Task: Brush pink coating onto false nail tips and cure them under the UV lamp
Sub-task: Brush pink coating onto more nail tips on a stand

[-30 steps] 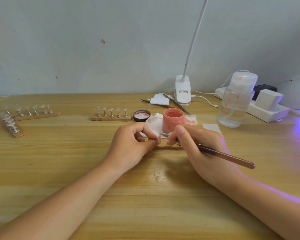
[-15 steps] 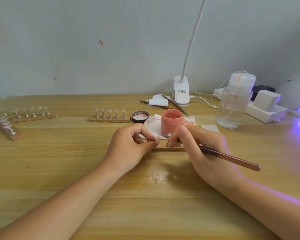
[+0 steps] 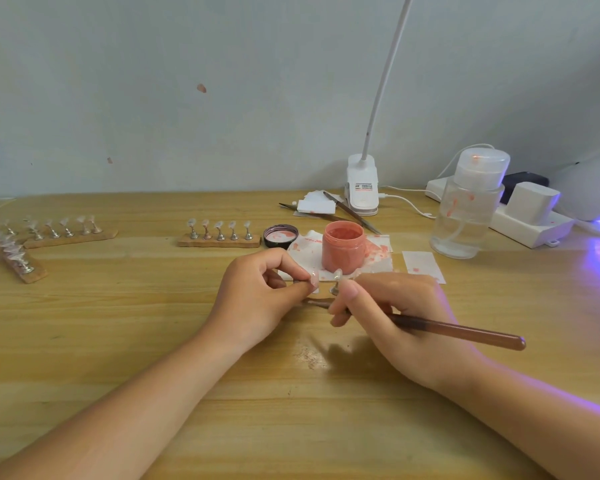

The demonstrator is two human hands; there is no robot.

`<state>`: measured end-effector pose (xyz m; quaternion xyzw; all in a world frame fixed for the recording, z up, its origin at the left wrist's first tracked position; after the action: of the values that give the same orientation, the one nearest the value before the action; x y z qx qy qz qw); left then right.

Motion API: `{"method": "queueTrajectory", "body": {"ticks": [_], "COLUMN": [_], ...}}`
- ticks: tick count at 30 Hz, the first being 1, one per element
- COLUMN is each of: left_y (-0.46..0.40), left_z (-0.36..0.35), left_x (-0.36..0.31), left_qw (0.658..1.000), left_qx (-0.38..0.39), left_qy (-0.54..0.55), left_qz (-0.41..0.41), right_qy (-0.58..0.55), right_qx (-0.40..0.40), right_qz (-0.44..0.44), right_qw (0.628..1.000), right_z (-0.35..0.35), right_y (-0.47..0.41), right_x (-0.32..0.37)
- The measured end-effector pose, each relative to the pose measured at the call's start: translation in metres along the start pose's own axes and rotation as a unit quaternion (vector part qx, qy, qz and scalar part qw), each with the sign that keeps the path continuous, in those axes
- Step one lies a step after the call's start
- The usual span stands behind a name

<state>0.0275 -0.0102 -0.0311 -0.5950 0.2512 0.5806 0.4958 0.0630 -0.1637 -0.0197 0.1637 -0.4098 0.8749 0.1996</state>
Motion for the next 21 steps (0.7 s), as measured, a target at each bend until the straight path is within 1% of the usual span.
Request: {"method": "queueTrajectory", "body": {"ticks": [2, 4, 6, 10, 16, 19, 21], "left_y": [-0.0002, 0.0003, 0.0009, 0.0018, 0.0021, 0.0016, 0.001], "left_z": [-0.0001, -0.0003, -0.0001, -0.0003, -0.0008, -0.0008, -0.0008], "left_x": [0.0007, 0.0015, 0.0016, 0.0008, -0.0002, 0.0, 0.0008], "left_qw": [1.0, 1.0, 0.999, 0.998, 0.998, 0.998, 0.998], "left_qx": [0.003, 0.012, 0.025, 0.041, 0.038, 0.041, 0.038], "left_qy": [0.0, 0.006, 0.021, 0.043, 0.056, 0.054, 0.056], "left_qz": [0.001, 0.007, 0.014, 0.012, 0.0, -0.003, -0.005], "right_qy": [-0.009, -0.021, -0.033, -0.043, -0.043, -0.083, -0.086], "right_qx": [-0.026, -0.054, -0.068, -0.059, -0.04, -0.029, -0.036], "right_qz": [-0.004, -0.027, -0.039, -0.05, -0.075, -0.097, -0.09], "right_qw": [1.0, 0.998, 0.996, 0.996, 0.995, 0.991, 0.992], "right_z": [0.0041, 0.0072, 0.0084, 0.0075, 0.0045, 0.0031, 0.0037], "right_y": [0.0001, -0.0007, -0.001, -0.0016, -0.0029, 0.0, 0.0009], "right_x": [-0.0002, -0.0025, -0.004, -0.0046, -0.007, -0.0088, -0.0084]}}
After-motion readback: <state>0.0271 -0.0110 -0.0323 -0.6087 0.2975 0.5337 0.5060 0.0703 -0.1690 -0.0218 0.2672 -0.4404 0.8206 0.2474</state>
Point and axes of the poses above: each hand's wrist, its own y-axis away from the middle knuckle, its own z-axis out of the back of the hand, x = y × z, the point moved 3 cm from there along -y, towards the middle knuckle, and after that the axes turned 12 degrees about y, right-handed, at the moved point
